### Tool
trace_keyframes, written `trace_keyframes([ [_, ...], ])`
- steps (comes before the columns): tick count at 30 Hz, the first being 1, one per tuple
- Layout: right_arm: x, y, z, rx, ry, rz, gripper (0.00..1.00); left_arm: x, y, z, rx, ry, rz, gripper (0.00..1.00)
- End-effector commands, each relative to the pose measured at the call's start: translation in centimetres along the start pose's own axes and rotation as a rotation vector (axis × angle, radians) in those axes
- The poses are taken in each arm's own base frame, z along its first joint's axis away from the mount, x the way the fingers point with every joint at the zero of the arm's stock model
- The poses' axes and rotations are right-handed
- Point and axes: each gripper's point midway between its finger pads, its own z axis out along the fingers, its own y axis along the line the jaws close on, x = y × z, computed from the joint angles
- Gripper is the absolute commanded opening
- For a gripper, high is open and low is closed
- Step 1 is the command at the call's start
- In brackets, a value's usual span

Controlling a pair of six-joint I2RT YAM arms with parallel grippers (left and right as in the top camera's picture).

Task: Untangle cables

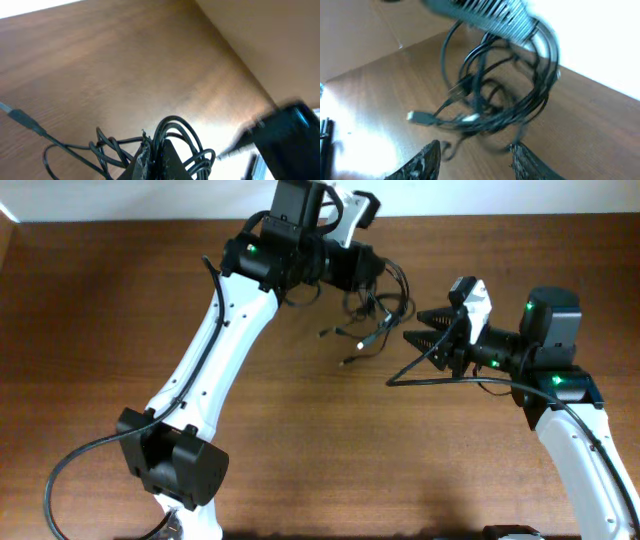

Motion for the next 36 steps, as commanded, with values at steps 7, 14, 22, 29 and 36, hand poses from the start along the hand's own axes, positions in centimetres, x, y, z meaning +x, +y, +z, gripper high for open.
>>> trace_keyframes([
  [7,-0.3,-0.8,-0.1,0.041,-0.006,-0.017,0.46,0.0,-6.2,-2.2,0.299,-0.025,0.255,0.0],
  [14,0.1,-0.7,-0.1,0.036,0.007,0.003,0.04,0.0,-6.7,-1.9,0.307,-0.023,0.253,0.0],
  [22,0.8,0.7,-0.1,-0.036,0.022,0.06,0.04,-2.4,-0.6,-1.3,-0.059,-0.089,-0.045,0.0],
  [29,0.9,0.8,-0.1,-0.041,0.026,0.068,0.04,-2.2,1.9,-1.6,-0.19,-0.107,-0.23,0.19],
  [36,0.9,0.8,-0.1,-0.041,0.026,0.068,0.04,-0.6,2.1,-1.6,-0.206,-0.021,0.019,0.99],
])
